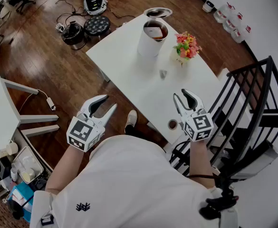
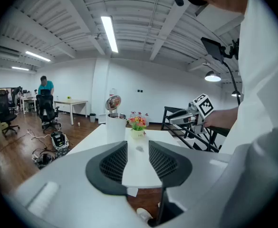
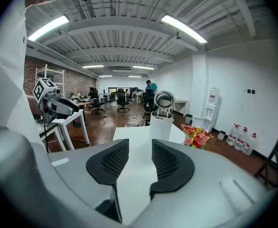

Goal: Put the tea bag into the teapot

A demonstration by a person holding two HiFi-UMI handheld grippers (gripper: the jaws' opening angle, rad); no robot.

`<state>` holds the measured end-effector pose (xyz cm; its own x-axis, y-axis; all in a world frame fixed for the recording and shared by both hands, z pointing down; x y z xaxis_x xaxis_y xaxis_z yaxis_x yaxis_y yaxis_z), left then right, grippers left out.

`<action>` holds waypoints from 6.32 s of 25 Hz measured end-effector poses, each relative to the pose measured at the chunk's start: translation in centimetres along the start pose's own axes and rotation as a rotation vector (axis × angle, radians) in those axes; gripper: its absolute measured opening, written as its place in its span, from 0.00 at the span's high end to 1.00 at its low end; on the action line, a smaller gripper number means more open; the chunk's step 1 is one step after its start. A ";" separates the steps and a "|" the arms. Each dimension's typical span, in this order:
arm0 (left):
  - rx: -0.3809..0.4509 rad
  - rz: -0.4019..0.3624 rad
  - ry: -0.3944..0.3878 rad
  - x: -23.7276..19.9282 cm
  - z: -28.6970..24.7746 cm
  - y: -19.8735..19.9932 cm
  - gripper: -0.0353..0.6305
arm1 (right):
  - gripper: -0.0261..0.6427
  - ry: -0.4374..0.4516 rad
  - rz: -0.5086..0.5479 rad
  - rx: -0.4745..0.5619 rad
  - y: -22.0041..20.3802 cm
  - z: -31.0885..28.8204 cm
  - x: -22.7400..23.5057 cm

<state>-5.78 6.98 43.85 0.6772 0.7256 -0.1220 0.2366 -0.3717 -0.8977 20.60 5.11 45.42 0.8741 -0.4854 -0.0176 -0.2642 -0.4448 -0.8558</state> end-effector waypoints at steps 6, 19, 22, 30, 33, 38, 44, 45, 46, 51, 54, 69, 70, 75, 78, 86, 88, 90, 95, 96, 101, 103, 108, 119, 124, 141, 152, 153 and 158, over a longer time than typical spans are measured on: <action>0.017 -0.028 -0.001 -3.6 -5.6 3.8 0.76 | 0.74 0.005 0.017 -0.022 1.3 -6.3 5.9; -0.033 -0.049 -0.125 -9.9 -10.2 6.0 0.76 | 0.72 -0.024 -0.006 -0.254 -4.3 -18.8 9.7; -0.039 -0.057 -0.136 -11.5 -10.3 6.5 0.76 | 0.71 -0.033 -0.008 -0.349 -7.5 -21.2 10.2; -0.077 -0.054 -0.125 -15.1 -10.6 6.0 0.76 | 0.69 -0.054 -0.055 -0.544 -15.0 -25.8 11.3; -0.087 -0.046 -0.119 -16.0 -10.6 5.8 0.76 | 0.72 -0.061 -0.064 -0.575 -16.1 -26.5 11.3; -0.089 -0.042 -0.119 -16.9 -11.0 5.8 0.76 | 0.75 -0.075 -0.080 -0.569 -16.2 -27.0 11.4; -0.083 -0.042 -0.125 -17.3 -11.6 6.2 0.76 | 0.82 -0.097 -0.075 -0.565 -16.0 -27.1 11.4; -0.083 -0.042 -0.126 -17.3 -11.7 6.2 0.76 | 0.83 -0.099 -0.076 -0.566 -16.0 -27.1 11.5; -0.083 -0.042 -0.127 -17.3 -11.8 6.2 0.76 | 0.84 -0.101 -0.076 -0.569 -15.9 -27.1 11.5; -0.085 -0.043 -0.135 -17.1 -12.1 6.1 0.76 | 0.85 -0.105 -0.079 -0.578 -15.7 -26.5 11.4; -0.081 -0.045 -0.142 -16.9 -12.4 6.2 0.76 | 0.85 -0.105 -0.089 -0.570 -15.1 -26.0 11.4; -0.042 -0.061 -0.161 -15.4 -12.1 6.6 0.76 | 0.85 -0.110 -0.082 -0.436 -5.3 -20.5 10.6; -0.038 -0.061 -0.162 -15.2 -12.0 6.6 0.76 | 0.85 -0.112 -0.077 -0.423 -4.4 -20.1 10.6; -0.026 -0.060 -0.161 -14.6 -11.7 6.7 0.76 | 0.85 -0.127 -0.041 -0.345 0.7 -18.3 10.8; -0.017 -0.057 -0.157 -14.3 -11.5 6.7 0.76 | 0.85 -0.128 -0.015 -0.281 4.1 -17.7 10.6; -0.008 -0.053 -0.124 -14.3 -10.5 6.9 0.76 | 0.85 -0.119 0.051 -0.162 11.3 -17.9 10.9; -0.008 -0.047 -0.111 -14.5 -10.0 6.7 0.76 | 0.85 -0.117 0.063 -0.145 12.5 -18.2 11.0; -0.007 -0.040 -0.095 -14.8 -9.7 6.6 0.76 | 0.85 -0.113 0.071 -0.129 13.4 -18.7 11.1; 0.000 -0.034 -0.066 -15.2 -8.9 6.7 0.76 | 0.85 -0.099 0.099 -0.107 15.4 -20.5 11.3; 0.001 -0.033 -0.061 -15.3 -8.8 6.7 0.76 | 0.85 -0.095 0.104 -0.104 15.7 -21.0 11.2; -0.006 -0.015 -0.031 -15.9 -8.1 6.2 0.76 | 0.85 -0.078 0.127 -0.105 16.4 -23.2 11.2; -0.007 -0.015 -0.022 -16.0 -7.9 6.2 0.76 | 0.85 -0.073 0.130 -0.109 16.5 -23.9 11.3; -0.015 0.000 -0.006 -16.1 -7.7 5.9 0.76 | 0.85 -0.068 0.145 -0.129 16.1 -25.4 11.6; -0.020 0.043 0.030 -17.1 -6.6 5.1 0.76 | 0.85 -0.068 0.190 -0.201 14.2 -28.8 12.4; -0.017 0.048 0.042 -17.6 -6.2 5.2 0.76 | 0.85 -0.064 0.210 -0.223 13.7 -29.9 12.3; -0.029 0.049 0.044 -18.7 -6.5 5.2 0.76 | 0.80 -0.034 0.208 -0.237 12.7 -31.7 12.3; -0.031 0.021 0.000 -16.5 -8.0 5.7 0.76 | 0.81 -0.038 0.182 -0.132 15.3 -26.3 10.6; -0.031 0.020 -0.001 -16.2 -8.1 5.7 0.76 | 0.81 -0.038 0.182 -0.119 15.5 -25.4 10.4; -0.014 0.041 0.041 -15.3 -8.3 6.1 0.76 | 0.81 -0.025 0.167 -0.044 15.9 -19.7 9.1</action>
<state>-8.88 -11.21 43.77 0.7144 0.6854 -0.1410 0.2174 -0.4089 -0.8863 16.31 -21.17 41.86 0.8263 -0.5369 -0.1703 -0.4233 -0.3923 -0.8167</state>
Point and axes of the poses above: the fingertips, and each gripper's own axes: z backward along the fingers, x to its right, y out of its top, the point moved 1 cm from there along z, backward along the fingers, and after that the axes turned 3 degrees about -x, right-handed, at the moved point
